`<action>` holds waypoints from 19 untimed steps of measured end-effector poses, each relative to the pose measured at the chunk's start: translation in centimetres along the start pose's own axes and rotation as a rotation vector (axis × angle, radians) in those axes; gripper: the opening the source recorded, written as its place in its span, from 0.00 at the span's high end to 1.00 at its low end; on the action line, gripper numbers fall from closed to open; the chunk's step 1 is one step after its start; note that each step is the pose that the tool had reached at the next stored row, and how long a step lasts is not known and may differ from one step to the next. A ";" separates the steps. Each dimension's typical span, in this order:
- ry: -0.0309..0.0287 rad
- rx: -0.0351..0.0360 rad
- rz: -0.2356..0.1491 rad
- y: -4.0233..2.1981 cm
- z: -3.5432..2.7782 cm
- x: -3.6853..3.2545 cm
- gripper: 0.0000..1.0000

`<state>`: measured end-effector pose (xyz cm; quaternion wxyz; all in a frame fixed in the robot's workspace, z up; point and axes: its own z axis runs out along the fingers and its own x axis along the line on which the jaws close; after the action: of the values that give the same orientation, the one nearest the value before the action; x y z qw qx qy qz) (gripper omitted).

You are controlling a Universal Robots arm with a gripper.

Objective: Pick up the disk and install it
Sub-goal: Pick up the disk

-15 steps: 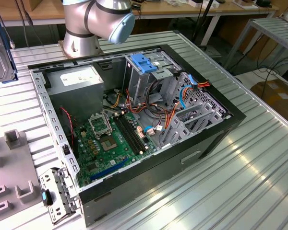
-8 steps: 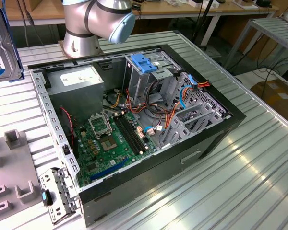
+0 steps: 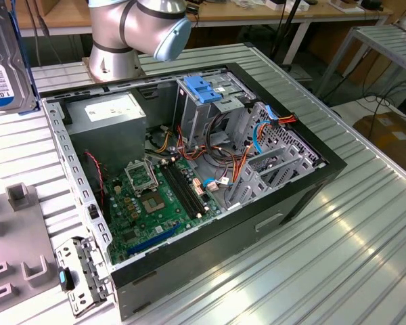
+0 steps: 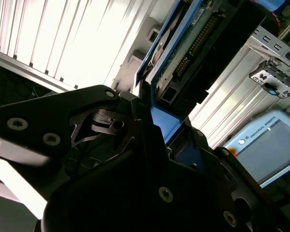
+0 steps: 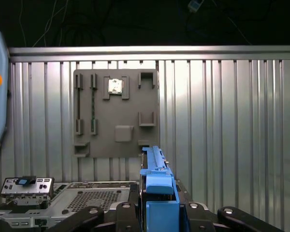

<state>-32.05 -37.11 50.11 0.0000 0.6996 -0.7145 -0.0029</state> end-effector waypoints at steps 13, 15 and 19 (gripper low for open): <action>0.0000 0.0000 0.000 -1.89 -0.01 -0.04 0.63; 0.0000 0.0000 0.000 -2.40 -0.01 -0.05 0.63; -0.0001 0.0001 0.000 -2.98 -0.01 -0.06 0.63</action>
<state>-29.07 -37.11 50.10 0.0000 0.6996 -0.7145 -0.0029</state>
